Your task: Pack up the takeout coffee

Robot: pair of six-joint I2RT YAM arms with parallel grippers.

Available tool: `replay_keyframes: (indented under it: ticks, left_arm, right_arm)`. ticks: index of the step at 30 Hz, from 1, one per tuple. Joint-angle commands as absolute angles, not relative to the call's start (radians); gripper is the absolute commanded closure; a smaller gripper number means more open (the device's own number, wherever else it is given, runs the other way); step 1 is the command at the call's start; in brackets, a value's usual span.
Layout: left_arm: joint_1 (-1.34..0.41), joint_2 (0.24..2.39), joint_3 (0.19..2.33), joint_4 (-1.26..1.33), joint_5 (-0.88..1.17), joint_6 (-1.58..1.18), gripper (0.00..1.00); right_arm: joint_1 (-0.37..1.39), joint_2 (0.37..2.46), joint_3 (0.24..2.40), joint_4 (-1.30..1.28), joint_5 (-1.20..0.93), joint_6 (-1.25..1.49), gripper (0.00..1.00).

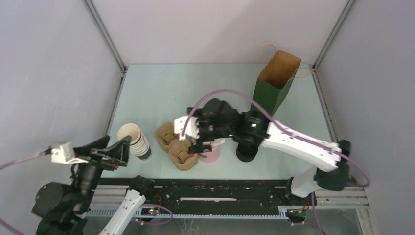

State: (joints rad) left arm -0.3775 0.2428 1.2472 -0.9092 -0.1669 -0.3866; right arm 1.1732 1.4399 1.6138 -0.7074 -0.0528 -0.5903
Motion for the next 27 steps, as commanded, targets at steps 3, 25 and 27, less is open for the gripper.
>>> replay_keyframes:
  ticks: [3,25,27]
  left_arm:
    - [-0.394,0.212,1.364,-0.997,-0.383,-0.319,0.0]
    - [-0.479,0.225,1.443,-1.106,-0.436,-0.284,0.0]
    - [-0.481,0.227,1.44,-1.105,-0.438,-0.283,0.0]
  right_arm:
    - [1.189,1.705,1.804,-0.749,-0.235,-0.907,0.05]
    - [1.115,2.149,2.186,-1.024,-0.428,-1.009,0.24]
    - [1.112,2.164,2.193,-1.017,-0.429,-1.02,0.24]
